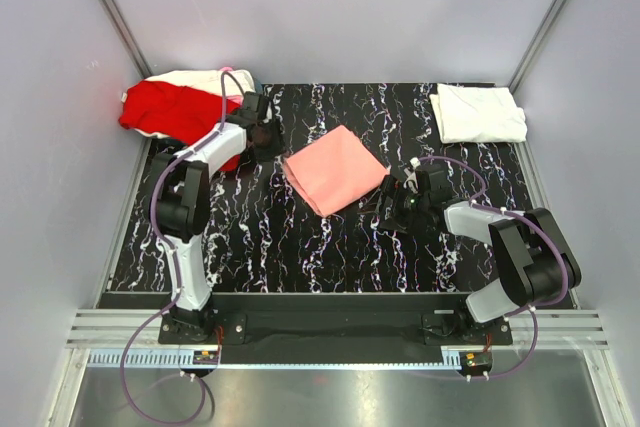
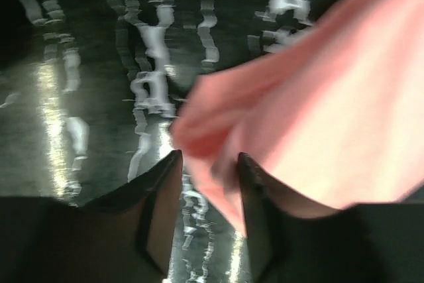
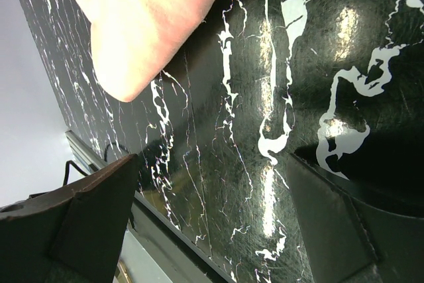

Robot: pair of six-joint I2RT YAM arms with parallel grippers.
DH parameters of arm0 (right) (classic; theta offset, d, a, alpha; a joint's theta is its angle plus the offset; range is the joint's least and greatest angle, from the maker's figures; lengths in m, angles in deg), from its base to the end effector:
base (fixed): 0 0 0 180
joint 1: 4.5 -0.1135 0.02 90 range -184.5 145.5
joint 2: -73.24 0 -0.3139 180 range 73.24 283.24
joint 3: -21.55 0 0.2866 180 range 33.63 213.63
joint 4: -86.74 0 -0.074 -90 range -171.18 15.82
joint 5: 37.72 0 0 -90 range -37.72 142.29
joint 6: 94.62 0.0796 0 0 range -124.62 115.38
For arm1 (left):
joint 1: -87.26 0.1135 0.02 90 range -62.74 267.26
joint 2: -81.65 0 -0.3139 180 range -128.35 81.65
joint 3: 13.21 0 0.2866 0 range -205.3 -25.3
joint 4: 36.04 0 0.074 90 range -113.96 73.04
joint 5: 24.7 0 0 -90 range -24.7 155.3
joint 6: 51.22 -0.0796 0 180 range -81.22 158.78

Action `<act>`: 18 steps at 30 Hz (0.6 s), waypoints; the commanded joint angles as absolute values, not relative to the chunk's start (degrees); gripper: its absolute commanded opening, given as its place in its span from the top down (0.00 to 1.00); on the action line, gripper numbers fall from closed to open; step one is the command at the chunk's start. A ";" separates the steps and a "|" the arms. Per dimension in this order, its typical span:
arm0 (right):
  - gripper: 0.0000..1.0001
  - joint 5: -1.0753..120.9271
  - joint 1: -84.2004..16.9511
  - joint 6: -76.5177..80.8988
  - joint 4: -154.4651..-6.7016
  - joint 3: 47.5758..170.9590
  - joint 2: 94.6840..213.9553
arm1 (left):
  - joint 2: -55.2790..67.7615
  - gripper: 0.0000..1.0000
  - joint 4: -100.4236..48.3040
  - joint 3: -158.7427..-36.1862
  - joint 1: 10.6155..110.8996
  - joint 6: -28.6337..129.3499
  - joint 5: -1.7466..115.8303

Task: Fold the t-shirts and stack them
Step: Fold the tshirt, then neatly place the folded tshirt to the corner

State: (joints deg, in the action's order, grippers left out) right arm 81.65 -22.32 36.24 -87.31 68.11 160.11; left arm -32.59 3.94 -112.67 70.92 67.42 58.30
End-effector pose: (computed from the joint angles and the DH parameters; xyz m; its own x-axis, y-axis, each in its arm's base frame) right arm 0.2932 0.1353 0.1379 -0.9059 0.3077 -0.2911 0.0041 0.6936 0.7203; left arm 0.4908 -0.1540 0.2016 -0.8540 -0.2454 -0.4587 -0.0714 0.9287 -0.3639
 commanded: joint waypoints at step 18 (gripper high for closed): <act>0.00 68.55 -19.71 26.58 -73.19 87.48 157.42 | -19.69 0.42 -9.01 -94.12 69.33 76.92 61.88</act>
State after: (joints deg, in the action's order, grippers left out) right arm 73.52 -21.32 31.65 -77.65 77.69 154.71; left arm -23.43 -0.82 -95.82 70.48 74.15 63.96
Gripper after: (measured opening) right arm 0.994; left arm 0.579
